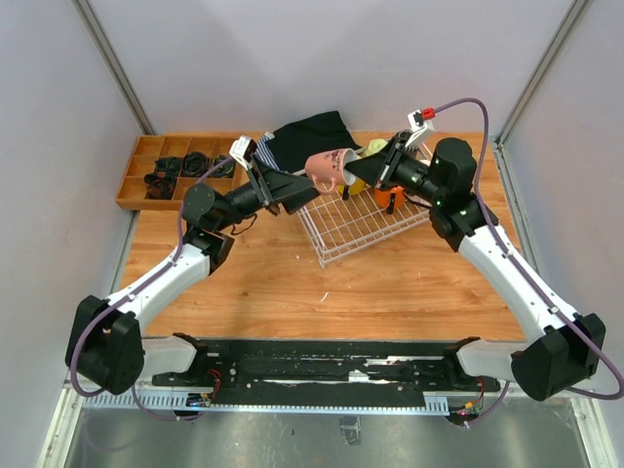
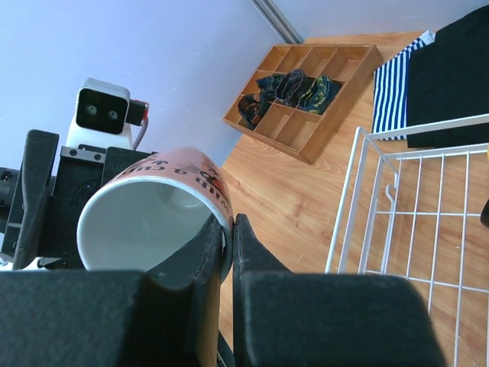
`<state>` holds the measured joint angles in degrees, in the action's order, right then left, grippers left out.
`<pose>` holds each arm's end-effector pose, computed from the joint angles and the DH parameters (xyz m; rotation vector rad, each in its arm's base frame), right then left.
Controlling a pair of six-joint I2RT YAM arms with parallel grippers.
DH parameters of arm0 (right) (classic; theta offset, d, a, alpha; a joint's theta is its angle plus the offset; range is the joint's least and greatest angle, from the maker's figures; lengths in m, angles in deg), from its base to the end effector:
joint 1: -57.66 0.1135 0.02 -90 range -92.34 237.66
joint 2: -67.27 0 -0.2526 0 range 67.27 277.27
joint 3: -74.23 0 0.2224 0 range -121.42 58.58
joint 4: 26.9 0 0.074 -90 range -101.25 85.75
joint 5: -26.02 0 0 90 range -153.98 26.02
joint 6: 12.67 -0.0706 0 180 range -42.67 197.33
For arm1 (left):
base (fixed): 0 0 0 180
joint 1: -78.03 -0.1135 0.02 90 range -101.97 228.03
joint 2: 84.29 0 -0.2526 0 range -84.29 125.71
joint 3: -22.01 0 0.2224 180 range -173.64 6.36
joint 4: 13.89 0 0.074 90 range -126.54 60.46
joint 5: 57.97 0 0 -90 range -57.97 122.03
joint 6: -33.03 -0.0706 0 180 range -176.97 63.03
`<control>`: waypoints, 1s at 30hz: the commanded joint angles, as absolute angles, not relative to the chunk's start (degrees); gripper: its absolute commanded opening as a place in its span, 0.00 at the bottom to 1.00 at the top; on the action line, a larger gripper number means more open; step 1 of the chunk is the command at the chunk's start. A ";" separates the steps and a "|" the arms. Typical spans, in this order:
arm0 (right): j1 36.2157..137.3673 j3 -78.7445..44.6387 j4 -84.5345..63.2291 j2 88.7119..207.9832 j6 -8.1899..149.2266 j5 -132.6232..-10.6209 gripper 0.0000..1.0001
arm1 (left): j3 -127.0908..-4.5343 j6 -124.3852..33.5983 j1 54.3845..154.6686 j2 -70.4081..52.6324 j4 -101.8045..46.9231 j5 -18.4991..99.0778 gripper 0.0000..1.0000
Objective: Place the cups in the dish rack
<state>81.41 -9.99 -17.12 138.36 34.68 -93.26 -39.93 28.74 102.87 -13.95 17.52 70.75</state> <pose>0.2516 0.1484 0.4109 -0.1755 1.6610 1.2864 0.2300 -0.1551 0.3693 -0.0675 1.5651 -1.9953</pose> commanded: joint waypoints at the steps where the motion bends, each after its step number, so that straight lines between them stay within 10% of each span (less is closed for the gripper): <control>1: 80.78 -8.56 -29.92 138.84 32.17 -94.05 0.01 | -41.87 36.77 104.43 -11.22 27.75 70.83 0.75; 30: 84.98 -0.54 -44.72 138.90 38.61 -96.00 0.01 | -44.71 42.27 105.84 -6.01 28.53 68.51 0.54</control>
<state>83.42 -1.12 -40.29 140.56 36.60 -93.59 -42.11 42.29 105.56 -6.10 25.20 68.82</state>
